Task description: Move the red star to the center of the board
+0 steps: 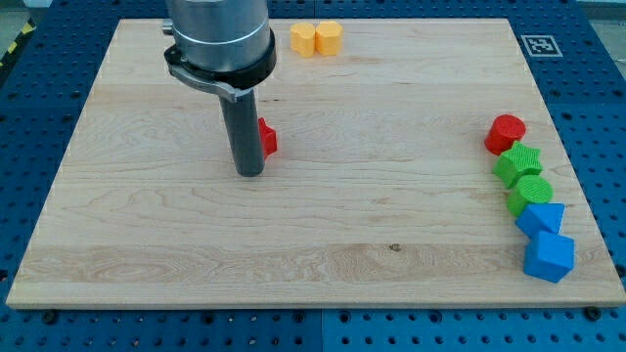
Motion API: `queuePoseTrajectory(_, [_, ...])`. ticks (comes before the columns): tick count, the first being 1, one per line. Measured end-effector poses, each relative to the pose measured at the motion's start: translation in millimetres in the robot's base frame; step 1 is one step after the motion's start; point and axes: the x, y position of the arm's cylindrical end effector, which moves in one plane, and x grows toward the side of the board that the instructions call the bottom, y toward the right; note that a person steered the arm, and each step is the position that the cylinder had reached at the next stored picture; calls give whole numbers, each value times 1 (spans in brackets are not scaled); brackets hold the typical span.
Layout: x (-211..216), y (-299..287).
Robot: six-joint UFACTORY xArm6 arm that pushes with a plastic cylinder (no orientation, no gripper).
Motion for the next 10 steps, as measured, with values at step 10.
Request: queuePoseTrajectory(10, [-26,17])
